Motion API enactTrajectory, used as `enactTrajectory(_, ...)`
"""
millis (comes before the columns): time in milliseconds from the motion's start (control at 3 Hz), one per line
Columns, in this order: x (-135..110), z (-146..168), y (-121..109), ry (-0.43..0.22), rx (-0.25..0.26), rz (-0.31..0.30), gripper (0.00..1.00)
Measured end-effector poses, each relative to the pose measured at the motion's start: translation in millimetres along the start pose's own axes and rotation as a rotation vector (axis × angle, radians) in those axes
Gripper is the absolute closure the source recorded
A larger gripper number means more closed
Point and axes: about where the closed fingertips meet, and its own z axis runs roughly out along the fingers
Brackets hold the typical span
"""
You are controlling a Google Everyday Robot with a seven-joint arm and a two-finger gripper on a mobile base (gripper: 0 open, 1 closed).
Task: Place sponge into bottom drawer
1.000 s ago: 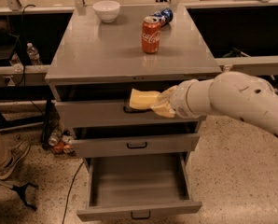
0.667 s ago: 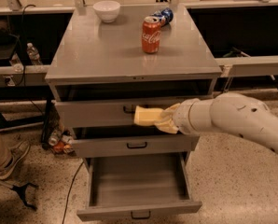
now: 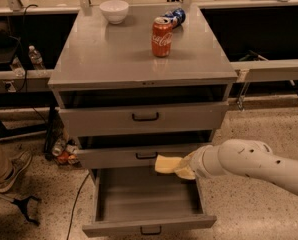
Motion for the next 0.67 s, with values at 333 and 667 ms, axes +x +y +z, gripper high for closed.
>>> enactTrajectory(333, 0.0, 0.0, 0.0, 0.000, 0.000, 0.000, 1.00)
enactTrajectory(667, 18.5, 22.8, 6.0, 0.027, -0.012, 0.039, 1.00)
